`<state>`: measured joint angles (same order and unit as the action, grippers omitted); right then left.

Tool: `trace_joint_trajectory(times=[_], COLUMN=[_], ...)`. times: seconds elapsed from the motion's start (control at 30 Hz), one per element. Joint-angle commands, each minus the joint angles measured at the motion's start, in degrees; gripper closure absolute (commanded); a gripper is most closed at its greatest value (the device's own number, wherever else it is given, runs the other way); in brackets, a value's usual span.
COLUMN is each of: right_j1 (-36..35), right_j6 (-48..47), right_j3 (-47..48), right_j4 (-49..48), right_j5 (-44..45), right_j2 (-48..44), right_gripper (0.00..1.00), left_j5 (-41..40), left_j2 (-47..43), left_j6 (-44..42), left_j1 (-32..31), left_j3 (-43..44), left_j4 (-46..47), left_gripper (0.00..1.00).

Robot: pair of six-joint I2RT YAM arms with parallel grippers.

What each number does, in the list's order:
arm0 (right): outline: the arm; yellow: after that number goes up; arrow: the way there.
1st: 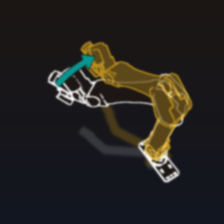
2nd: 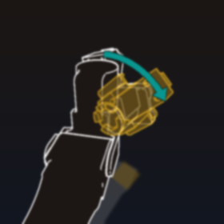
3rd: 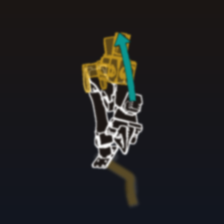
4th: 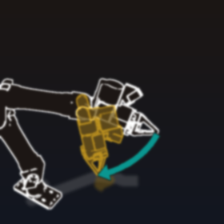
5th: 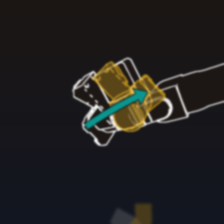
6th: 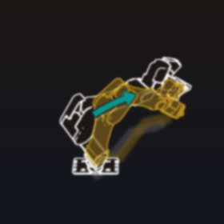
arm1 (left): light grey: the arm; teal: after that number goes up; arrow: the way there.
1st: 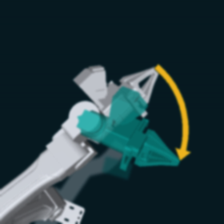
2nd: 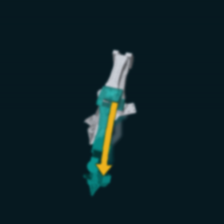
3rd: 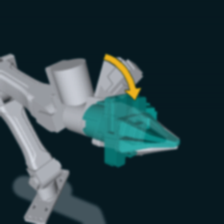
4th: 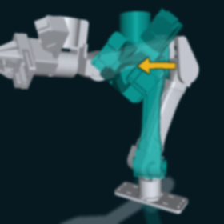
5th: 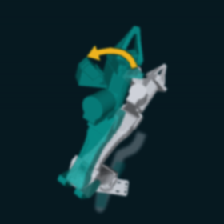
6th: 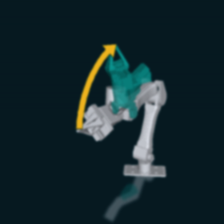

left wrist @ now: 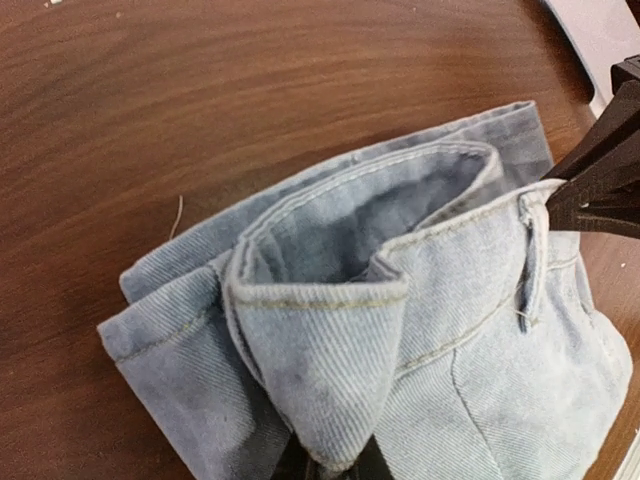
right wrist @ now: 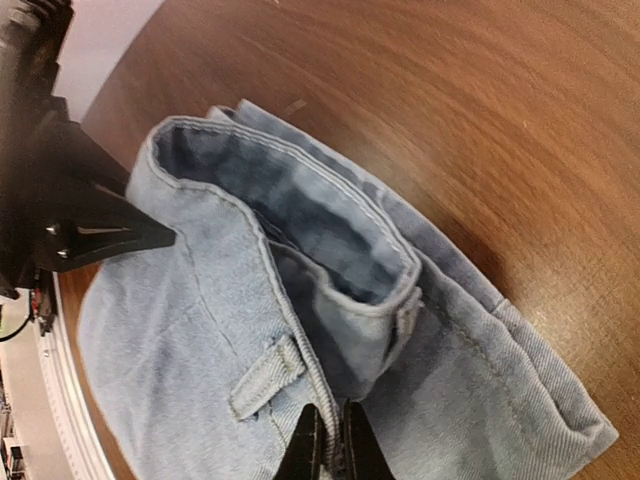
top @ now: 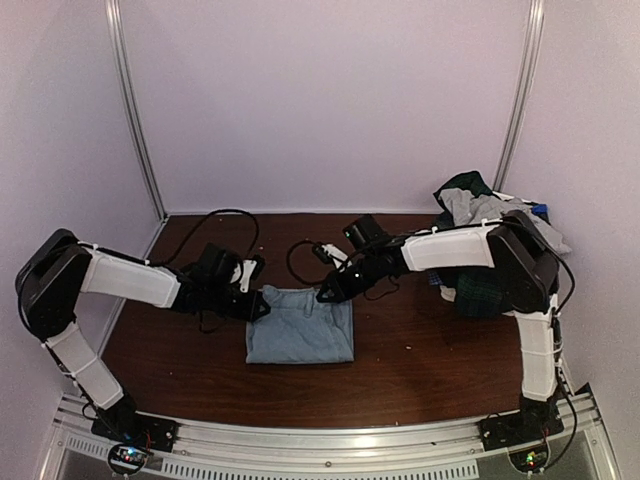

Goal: Fold and stack the mixed laundry pile
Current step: Adjust the square-folded skirt at the center of the board.

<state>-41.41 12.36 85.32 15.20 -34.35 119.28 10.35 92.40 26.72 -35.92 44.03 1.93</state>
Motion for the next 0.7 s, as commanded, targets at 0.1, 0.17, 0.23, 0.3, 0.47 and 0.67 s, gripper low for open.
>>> trace_joint_trajectory(times=[0.1,0.17,0.23,0.3,0.47,0.67], right_j1=[1.3,1.3,1.4,1.5,1.6,-1.1], right_j6=[-0.4,-0.3,-0.3,0.1,4.5,14.7], right_j3=[0.7,1.1,1.2,-0.4,-9.0,-18.8], right_j4=[-3.1,-2.8,-1.6,-1.5,-6.8,-20.5], right_j5=[11.4,11.7,11.4,10.8,2.8,-7.7], right_j2=[4.1,3.0,0.2,-4.4,-15.1,-14.9], right_gripper=[0.89,0.78,0.61,0.48,0.33,0.33], left_j5=[-3.6,-5.4,-7.3,-6.5,4.9,13.3], left_j2=[6.4,4.1,-0.1,-5.6,-14.5,-12.3], left_j6=[0.2,0.0,-1.1,-2.8,-4.1,1.4], left_j1=[0.7,0.7,0.7,0.7,-0.2,-2.6], left_j3=[2.7,2.7,2.7,2.6,0.7,-3.2], left_j4=[2.6,1.5,-0.4,-1.5,-3.3,7.5], left_gripper=[0.85,0.68,0.52,0.41,0.31,0.31])
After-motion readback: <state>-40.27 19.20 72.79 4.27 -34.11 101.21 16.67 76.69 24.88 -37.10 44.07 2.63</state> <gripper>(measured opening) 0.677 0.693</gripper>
